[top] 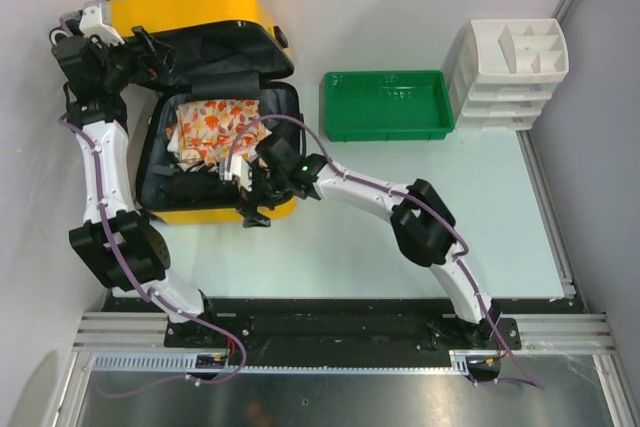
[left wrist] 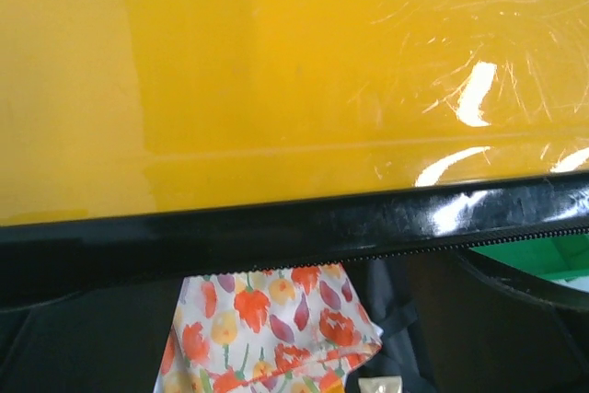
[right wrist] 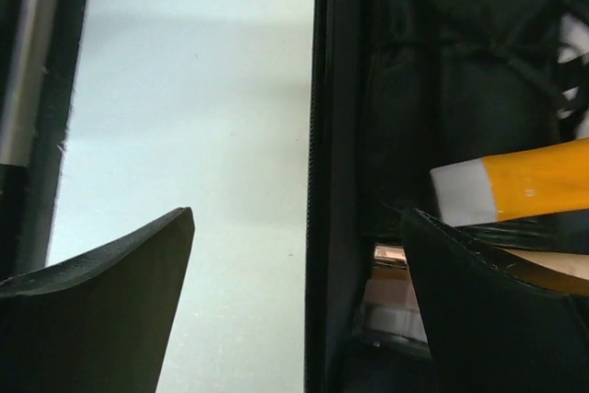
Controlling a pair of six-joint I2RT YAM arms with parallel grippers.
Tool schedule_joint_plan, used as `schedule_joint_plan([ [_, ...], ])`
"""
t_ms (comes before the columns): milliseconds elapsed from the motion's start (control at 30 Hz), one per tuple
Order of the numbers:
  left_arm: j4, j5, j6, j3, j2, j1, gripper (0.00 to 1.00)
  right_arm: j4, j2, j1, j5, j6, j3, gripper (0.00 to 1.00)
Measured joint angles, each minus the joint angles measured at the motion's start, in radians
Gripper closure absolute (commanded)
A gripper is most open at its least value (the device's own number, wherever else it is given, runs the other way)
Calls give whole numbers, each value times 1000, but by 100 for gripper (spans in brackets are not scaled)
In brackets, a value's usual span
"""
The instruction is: Open, take out, and arrange the luggage
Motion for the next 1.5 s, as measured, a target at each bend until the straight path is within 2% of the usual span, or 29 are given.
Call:
schedule_joint_plan([
  [133,0,-19,35,0,5,0,0,-62,81,18,8,-70,43,9],
  [233,4,-29,53,17,23,-1,0,-80,93,22,8,-124,45,27],
  [267,4,-31,58,25,29,-1,0,-80,93,21,8,-132,49,39],
  [333,5,-42,64,43,48,-2,0,-82,93,19,-2,-143,58,53],
  [367,4,-45,69,51,57,-2,0,-85,93,20,-11,-145,61,69],
  [433,5,-55,77,77,80,-2,0,-97,93,24,-26,-151,61,87],
  [467,3,-62,79,93,93,-3,0,-89,93,25,-10,-160,61,100],
  [600,4,-74,89,163,147,-7,0,-78,89,20,2,-153,50,100],
  [900,20,-97,111,269,242,-23,0,16,17,24,11,-175,-89,100],
  [1500,18,-92,114,309,314,-42,0,24,10,79,40,-57,-87,100],
])
